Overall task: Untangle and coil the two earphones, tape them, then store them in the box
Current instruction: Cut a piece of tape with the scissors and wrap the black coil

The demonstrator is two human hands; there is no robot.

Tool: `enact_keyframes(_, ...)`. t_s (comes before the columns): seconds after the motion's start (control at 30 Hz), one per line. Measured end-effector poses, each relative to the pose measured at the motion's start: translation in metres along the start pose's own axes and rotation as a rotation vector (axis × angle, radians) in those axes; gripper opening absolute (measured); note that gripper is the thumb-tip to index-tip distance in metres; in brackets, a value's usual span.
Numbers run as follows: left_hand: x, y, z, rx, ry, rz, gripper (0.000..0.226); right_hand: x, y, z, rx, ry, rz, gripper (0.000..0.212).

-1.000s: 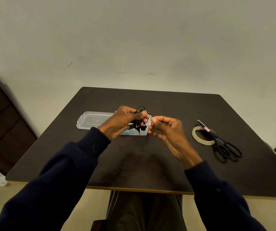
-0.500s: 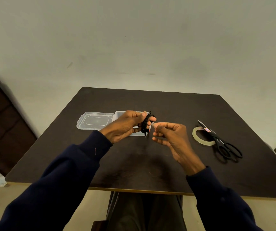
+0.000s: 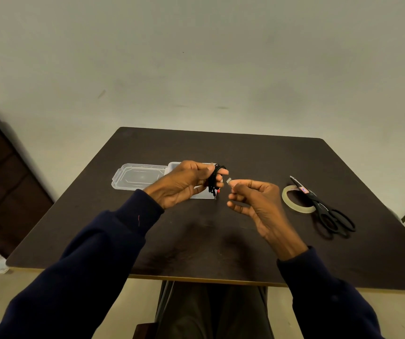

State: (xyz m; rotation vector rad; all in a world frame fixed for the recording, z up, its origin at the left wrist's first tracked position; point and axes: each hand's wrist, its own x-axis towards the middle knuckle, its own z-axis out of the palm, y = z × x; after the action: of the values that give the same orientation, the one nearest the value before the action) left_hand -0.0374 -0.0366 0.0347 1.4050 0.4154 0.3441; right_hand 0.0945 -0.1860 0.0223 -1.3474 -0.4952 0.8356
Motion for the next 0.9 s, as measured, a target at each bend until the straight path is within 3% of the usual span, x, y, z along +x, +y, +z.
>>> enact_keyframes(0.1,0.001,-0.002,0.000,-0.062,0.013,-0.030,0.048,0.000,-0.001,-0.001,0.007,0.002,0.001,0.011)
enact_keyframes(0.37,0.002,-0.005,0.001,-0.037,0.038,0.016,0.024,-0.001,-0.002,-0.001,0.013,0.007,0.005,0.006)
enact_keyframes(0.5,0.002,-0.006,0.005,0.086,0.068,0.049,0.022,0.000,0.001,0.000,0.006,0.025,-0.001,0.005)
enact_keyframes(0.7,0.007,-0.014,0.008,0.473,0.165,0.258,0.017,0.002,0.008,0.005,-0.022,0.068,0.011,0.008)
enact_keyframes(0.9,0.012,-0.014,0.008,0.564,0.155,0.316,0.014,0.003,0.011,0.006,-0.053,0.080,0.036,0.008)
